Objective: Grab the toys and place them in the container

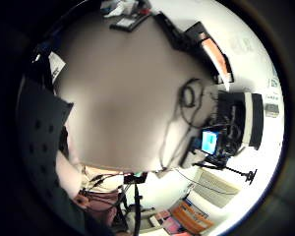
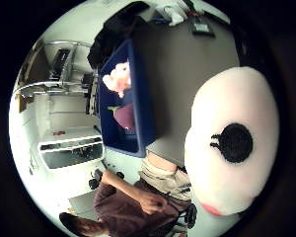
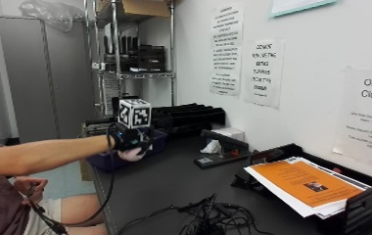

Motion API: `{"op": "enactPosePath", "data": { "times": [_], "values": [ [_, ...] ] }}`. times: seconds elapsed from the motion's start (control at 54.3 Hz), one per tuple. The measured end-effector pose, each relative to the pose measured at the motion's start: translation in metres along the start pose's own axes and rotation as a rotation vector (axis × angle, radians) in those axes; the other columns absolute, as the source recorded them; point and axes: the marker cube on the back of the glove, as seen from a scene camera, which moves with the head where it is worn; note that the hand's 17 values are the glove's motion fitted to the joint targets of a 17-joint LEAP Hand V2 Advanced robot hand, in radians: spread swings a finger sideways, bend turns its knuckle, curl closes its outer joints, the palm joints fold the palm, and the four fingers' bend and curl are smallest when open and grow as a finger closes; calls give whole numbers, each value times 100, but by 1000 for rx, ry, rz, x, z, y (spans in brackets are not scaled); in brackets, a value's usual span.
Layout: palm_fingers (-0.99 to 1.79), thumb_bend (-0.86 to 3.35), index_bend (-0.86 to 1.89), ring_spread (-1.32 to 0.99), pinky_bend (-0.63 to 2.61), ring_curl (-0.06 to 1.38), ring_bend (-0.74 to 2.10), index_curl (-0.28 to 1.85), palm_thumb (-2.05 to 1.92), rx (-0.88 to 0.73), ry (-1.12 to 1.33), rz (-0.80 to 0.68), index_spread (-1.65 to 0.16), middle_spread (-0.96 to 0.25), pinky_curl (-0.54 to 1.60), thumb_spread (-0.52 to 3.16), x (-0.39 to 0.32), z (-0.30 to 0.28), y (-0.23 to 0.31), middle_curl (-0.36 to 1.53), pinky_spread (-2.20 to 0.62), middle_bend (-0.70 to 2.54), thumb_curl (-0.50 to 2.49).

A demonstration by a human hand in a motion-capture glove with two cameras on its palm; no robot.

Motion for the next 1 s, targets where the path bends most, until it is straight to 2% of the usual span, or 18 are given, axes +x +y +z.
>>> {"op": "enactPosePath", "data": {
  "times": [0.221,0.387,0.479,0.553,0.737,0.94,0.995],
  "values": [
    [72,15,71,-46,132,80,125,59,70,94,74,16,-44,-40,54,48,-27,-100,-11,70,-34,98,91],
    [64,14,76,-47,138,82,131,70,70,125,70,-63,-45,-43,57,42,-83,-128,-23,79,-34,103,97],
    [60,13,77,-48,141,84,135,76,70,133,80,-100,-46,-44,59,39,-109,-129,-29,83,-34,105,100],
    [57,12,78,-48,143,84,136,81,71,138,71,-166,-46,-44,60,37,-157,-123,-42,86,-34,106,102],
    [52,10,79,-47,147,85,142,92,70,77,74,-281,-47,-45,62,34,-239,-94,-61,92,-33,109,107],
    [44,8,76,-46,153,85,146,102,70,87,60,-343,-48,-46,63,35,-295,-75,-77,98,-33,107,111],
    [42,7,74,-45,153,85,146,104,70,122,-8,-390,-48,-46,63,35,-302,-75,-78,99,-33,107,112]
  ]
}}
